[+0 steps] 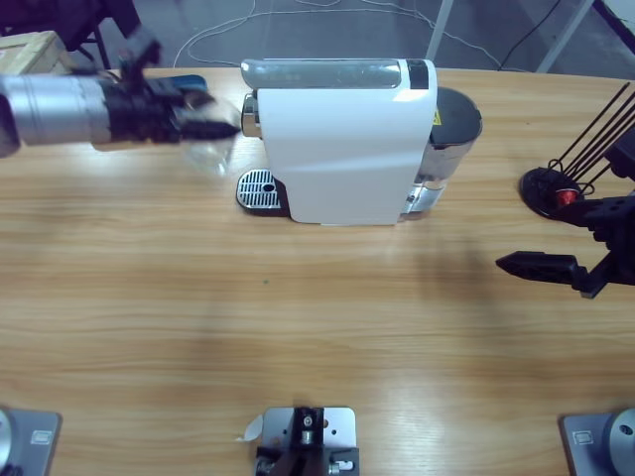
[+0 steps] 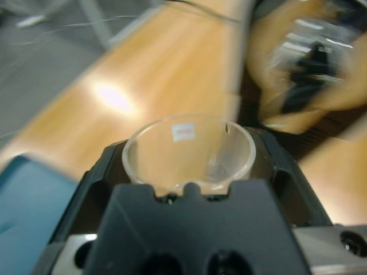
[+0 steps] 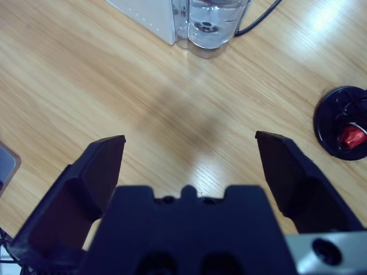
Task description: Pour coffee
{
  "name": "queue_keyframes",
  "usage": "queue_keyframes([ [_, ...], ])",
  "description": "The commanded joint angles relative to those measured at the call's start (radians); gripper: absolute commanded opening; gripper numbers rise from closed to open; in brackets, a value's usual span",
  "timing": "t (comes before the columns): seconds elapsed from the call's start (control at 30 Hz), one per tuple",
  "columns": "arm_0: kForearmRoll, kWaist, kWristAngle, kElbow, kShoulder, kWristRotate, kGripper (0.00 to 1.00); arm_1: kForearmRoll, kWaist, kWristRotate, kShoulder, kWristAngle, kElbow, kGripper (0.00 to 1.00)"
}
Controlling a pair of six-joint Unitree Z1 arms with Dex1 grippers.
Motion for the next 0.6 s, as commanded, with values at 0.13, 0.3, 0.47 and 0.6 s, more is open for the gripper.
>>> queue_keyframes([
  [0.13, -0.089, 0.074, 0.061, 0.055, 0.001, -0.035, 0.0, -0.016, 0.011, 0.0, 0.007, 0.016, 0.032, 1.0],
  [0.3, -0.13, 0.162, 0.145, 0.058, 0.012, -0.057, 0.0, -0.016, 0.011, 0.0, 0.009, 0.018, 0.032, 1.0],
  [0.47, -0.275, 0.308, 0.155, -0.004, 0.124, -0.144, 0.0, -0.016, 0.011, 0.0, 0.013, 0.019, 0.032, 1.0],
  [0.6, -0.285, 0.334, 0.161, -0.094, 0.229, -0.192, 0.0, -0.019, 0.011, 0.0, 0.023, 0.025, 0.033, 1.0],
])
